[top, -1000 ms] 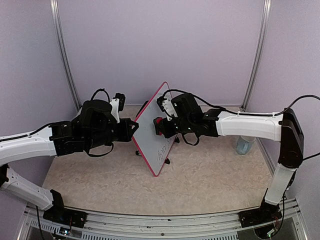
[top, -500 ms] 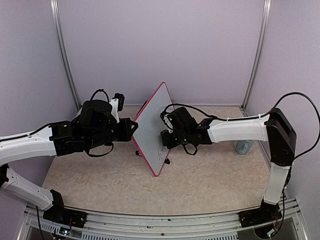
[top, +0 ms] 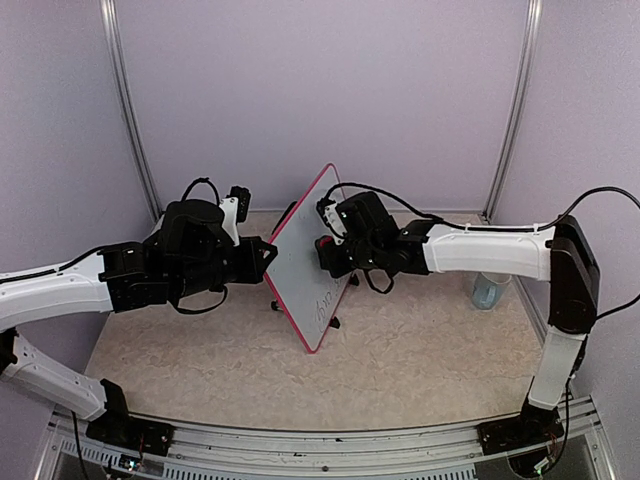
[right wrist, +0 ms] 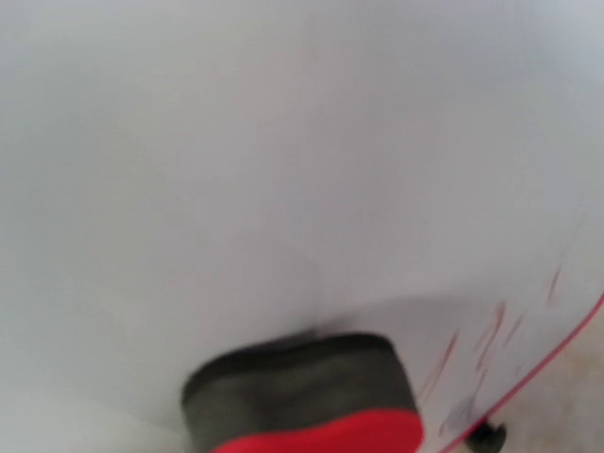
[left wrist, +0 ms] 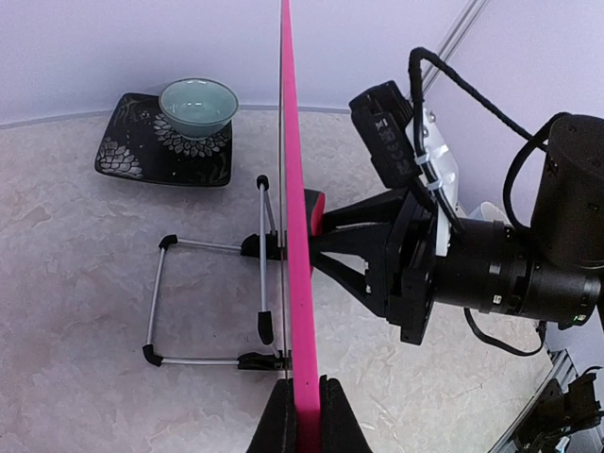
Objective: Erase the whiteboard
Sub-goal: Erase the whiteboard at the center of the board.
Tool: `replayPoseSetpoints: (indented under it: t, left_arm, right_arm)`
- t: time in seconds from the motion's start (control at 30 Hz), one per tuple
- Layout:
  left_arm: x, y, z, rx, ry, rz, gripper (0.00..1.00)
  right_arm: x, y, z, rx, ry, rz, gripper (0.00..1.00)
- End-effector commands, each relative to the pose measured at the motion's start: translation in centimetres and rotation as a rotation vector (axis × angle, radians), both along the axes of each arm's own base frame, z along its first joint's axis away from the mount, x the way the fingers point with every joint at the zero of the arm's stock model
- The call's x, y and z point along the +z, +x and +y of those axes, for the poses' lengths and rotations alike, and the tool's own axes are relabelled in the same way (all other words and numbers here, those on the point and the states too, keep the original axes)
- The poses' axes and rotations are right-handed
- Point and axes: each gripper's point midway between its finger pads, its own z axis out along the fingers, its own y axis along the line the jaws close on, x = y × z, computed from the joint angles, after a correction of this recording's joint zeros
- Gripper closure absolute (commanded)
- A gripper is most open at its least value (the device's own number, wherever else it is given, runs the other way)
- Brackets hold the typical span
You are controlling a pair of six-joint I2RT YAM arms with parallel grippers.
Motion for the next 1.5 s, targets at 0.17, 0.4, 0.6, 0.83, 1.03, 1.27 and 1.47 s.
replayPoseSetpoints:
  t: [0.17,0.4,0.6,0.83,1.03,1.27,1.47]
  left_arm:
    - [-1.1,-2.7,-2.4,-0.168,0.01,0.042,1.0]
    - [-1.1,-2.7,-2.6,-0.174,0.006,0.041,1.0]
    - [-0.9,-2.7,-2.7,-0.177,0.003,0.04,1.0]
    - [-0.7,-2.8,-2.5,-0.173,0.001,0.041,1.0]
    - [-0.6,-2.7,-2.6,-0.172,-0.001,0.039,1.0]
    - [-0.7,-2.6,-2.7,-0.173,0.005,0.038,1.0]
    - [-0.9,-2.6,-3.0,-0.179,0.006,0.041,1.0]
  right_arm:
    - [-3.6,-0.2,0.3,-0.006,-0.025,0.028,0.78]
    - [-7.5,-1.3,-0.8,-0.02,-0.066,0.095,0.78]
    - [-6.3,-0.7,-0.8,-0.028,-0.082,0.062,0.78]
    - [0.9,1.5,0.5,-0.041,-0.038,-0.071,0.78]
    - [1.4,2.4,0.5,-0.068,-0.06,-0.094,0.77]
    - [-4.5,0.9,-0.2,-0.055,-0.081,0.018,0.78]
    - [-7.2,-0.4,-0.6,-0.051,-0.077,0.084,0.78]
